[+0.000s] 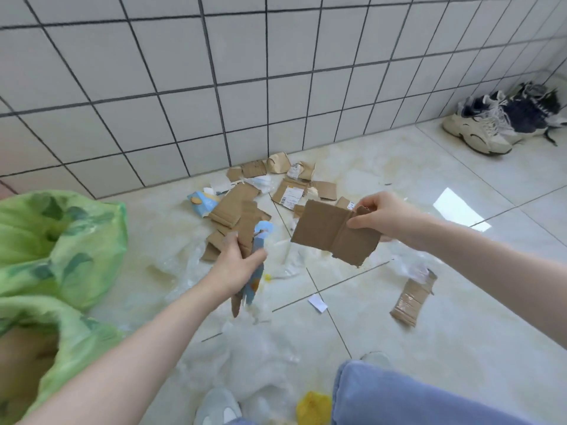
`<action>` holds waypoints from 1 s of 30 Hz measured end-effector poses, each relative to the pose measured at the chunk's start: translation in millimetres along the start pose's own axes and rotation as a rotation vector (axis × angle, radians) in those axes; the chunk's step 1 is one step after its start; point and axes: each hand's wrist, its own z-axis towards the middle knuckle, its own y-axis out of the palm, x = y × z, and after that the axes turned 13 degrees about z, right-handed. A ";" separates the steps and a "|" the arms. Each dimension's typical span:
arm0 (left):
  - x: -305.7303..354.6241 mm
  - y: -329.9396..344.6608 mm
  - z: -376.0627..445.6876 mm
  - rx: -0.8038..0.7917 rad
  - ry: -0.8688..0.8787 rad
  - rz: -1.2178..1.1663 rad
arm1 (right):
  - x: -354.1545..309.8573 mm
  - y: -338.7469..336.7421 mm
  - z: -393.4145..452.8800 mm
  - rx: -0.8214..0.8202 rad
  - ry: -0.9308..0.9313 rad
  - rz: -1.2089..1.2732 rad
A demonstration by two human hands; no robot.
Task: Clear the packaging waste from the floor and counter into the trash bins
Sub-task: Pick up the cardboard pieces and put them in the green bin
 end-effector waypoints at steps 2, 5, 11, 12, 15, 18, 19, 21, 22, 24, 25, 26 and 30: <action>-8.7 -24.8 -7.8 0.000 -0.114 -0.223 | -28.2 11.1 -12.6 -0.026 -0.072 -0.118; -27.6 -64.6 -28.1 0.049 -0.210 -0.478 | -70.7 39.3 -33.5 -0.102 -0.167 -0.236; -78.3 -154.5 -75.3 0.185 -0.340 -0.547 | -149.0 122.2 -70.7 -0.346 -0.456 -0.490; -86.7 -168.5 -83.1 0.201 -0.359 -0.562 | -160.4 137.3 -76.5 -0.379 -0.505 -0.527; -111.7 -210.0 -110.4 0.249 -0.399 -0.592 | -188.4 183.2 -94.1 -0.460 -0.672 -0.624; -140.2 -241.2 -130.4 0.272 -0.462 -0.591 | -203.7 229.0 -110.6 -0.562 -0.848 -0.652; -148.9 -248.9 -137.0 0.291 -0.460 -0.596 | -205.0 244.5 -113.6 -0.604 -0.894 -0.666; -167.7 -259.0 -144.9 0.361 -0.493 -0.602 | -205.0 274.7 -117.9 -0.689 -0.961 -0.684; -176.8 -262.9 -147.8 0.393 -0.518 -0.602 | -203.6 288.9 -119.6 -0.731 -0.994 -0.685; -197.4 -268.3 -151.3 0.451 -0.568 -0.631 | -199.1 316.0 -122.3 -0.800 -1.062 -0.705; -208.4 -269.3 -152.0 0.478 -0.593 -0.645 | -196.4 328.9 -123.0 -0.825 -1.092 -0.733; -218.4 -269.1 -153.2 0.494 -0.618 -0.650 | -193.9 341.2 -123.8 -0.846 -1.116 -0.759; -250.3 -258.9 -151.5 0.510 -0.668 -0.637 | -183.5 382.2 -120.7 -0.886 -1.146 -0.853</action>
